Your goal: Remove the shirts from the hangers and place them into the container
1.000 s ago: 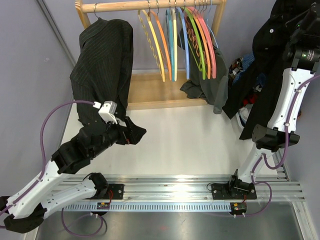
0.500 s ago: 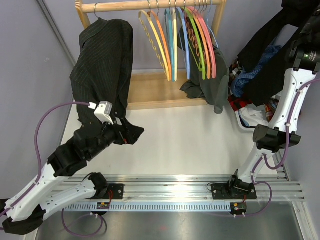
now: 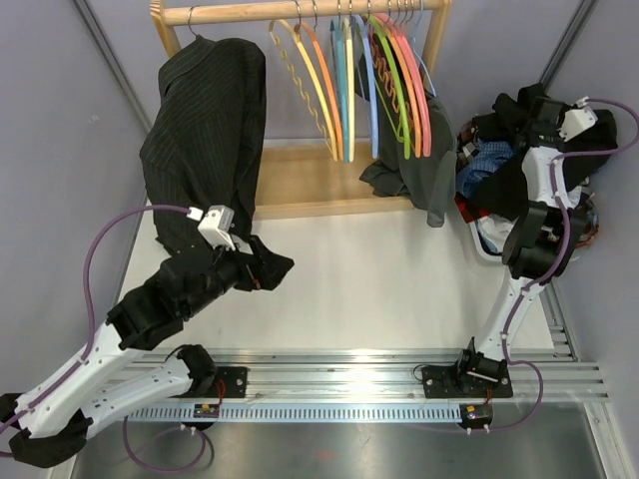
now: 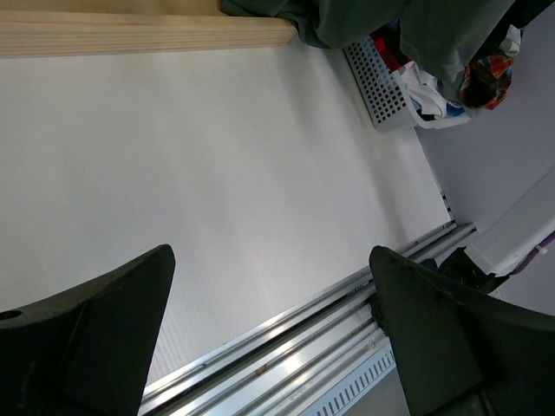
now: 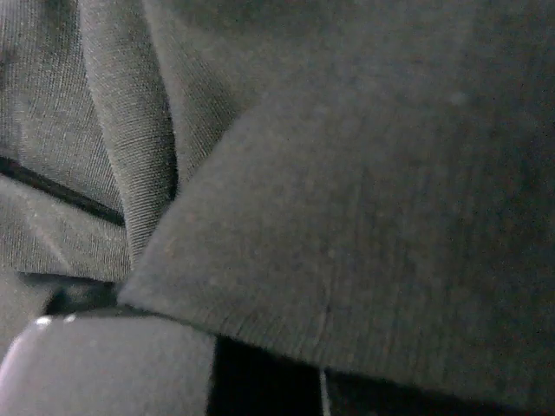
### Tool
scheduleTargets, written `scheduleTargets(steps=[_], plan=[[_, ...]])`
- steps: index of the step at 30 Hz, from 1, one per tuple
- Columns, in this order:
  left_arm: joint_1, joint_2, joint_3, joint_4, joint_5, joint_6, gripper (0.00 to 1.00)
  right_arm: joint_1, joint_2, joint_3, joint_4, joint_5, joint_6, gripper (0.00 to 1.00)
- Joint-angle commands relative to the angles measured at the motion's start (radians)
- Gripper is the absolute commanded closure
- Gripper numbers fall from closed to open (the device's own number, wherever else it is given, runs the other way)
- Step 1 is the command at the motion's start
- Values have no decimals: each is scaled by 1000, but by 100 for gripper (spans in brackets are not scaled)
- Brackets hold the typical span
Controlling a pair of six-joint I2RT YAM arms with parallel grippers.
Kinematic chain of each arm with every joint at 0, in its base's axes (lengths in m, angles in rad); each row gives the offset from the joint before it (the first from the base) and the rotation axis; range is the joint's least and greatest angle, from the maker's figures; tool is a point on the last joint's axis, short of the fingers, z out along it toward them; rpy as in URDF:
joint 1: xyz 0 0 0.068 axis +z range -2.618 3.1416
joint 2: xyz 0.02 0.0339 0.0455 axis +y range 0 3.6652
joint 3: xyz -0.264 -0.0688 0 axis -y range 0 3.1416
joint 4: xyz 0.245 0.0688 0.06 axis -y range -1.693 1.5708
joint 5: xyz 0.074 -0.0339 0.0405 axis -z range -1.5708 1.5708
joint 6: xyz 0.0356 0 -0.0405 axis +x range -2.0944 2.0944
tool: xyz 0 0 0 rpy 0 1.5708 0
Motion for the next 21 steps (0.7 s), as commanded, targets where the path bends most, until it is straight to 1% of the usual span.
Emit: scheduleTargets(steps=[1, 2, 4, 5, 7, 8, 9, 10, 11, 12, 13, 14, 15, 16, 17, 19, 21], plan=[[-2, -23, -9, 64, 25, -17, 1, 7, 35, -13, -376, 96, 129, 100], [-2, -30, -11, 62, 25, -17, 1, 7, 95, 19, -437, 93, 118, 100], [-2, -51, -20, 56, 25, -21, 1, 9, 156, 86, -522, 109, 112, 100], [-2, -59, -23, 56, 22, -25, 1, 7, 210, 161, -609, 138, 122, 100], [-2, -88, -35, 50, 19, -38, 1, 9, 241, 262, -683, 164, 141, 100], [-2, -96, -40, 51, 13, -41, 1, 9, 234, 281, -718, 166, 144, 100], [-2, -112, -43, 51, 11, -44, 1, 7, 212, 286, -709, 152, 141, 100], [-2, -120, -46, 50, 10, -44, 1, 7, 177, 249, -676, 124, 109, 100], [-2, -122, -46, 48, 4, -44, 1, 7, 84, 216, -575, 60, 92, 99], [-2, -125, -43, 41, 1, -38, 1, 7, 28, 176, -514, 29, 74, 77], [-2, -125, -37, 35, -1, -34, 1, 7, -30, 133, -451, 0, 61, 59], [-2, -125, -23, 30, -10, -28, 1, 10, -141, 54, -324, -50, 31, 40], [-2, -125, -15, 15, -13, -19, 1, 12, -186, 27, -279, -67, 12, 18], [-2, -125, -11, 10, -19, -14, 1, 18, -226, 13, -248, -74, -24, 1], [-2, -126, -3, 5, -28, -9, 1, 27, -280, 19, -219, -68, -48, 1], [-2, -129, -1, 5, -35, 0, 1, 33, -320, 42, -206, -80, -104, 1], [-2, -136, 2, 7, -38, 8, 1, 36, -389, 31, -171, -88, -127, 1]])
